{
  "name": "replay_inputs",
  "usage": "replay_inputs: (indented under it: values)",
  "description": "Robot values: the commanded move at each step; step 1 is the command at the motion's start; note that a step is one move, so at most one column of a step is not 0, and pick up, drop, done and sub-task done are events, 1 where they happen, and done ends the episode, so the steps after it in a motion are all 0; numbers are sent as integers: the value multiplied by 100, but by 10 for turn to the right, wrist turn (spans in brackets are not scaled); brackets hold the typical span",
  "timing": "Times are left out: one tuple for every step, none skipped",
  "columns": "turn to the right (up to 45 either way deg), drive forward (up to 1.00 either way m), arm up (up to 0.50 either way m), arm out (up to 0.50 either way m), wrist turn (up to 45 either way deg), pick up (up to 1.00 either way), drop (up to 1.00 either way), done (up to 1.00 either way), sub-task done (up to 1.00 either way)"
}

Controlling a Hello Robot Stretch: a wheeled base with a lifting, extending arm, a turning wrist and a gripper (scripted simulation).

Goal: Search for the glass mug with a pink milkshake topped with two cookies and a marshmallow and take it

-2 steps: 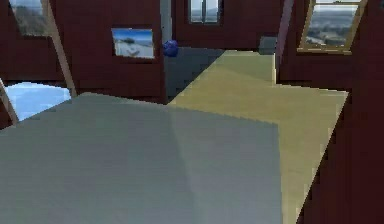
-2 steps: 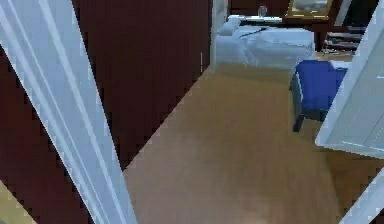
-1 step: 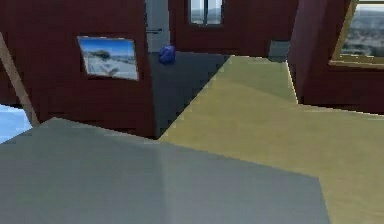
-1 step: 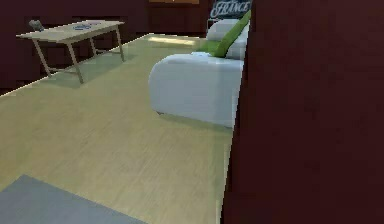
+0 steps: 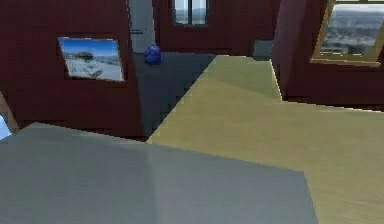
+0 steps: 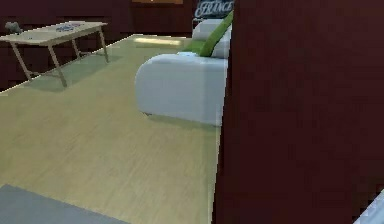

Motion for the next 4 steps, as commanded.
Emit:
replay_inputs:
  values:
    - [0,100,0,0,0,0,0,0,0]
    - [0,100,0,0,0,0,0,0,0]
    - [30,0,0,0,0,0,0,0,0]
    - [0,10,0,0,0,0,0,0,0]
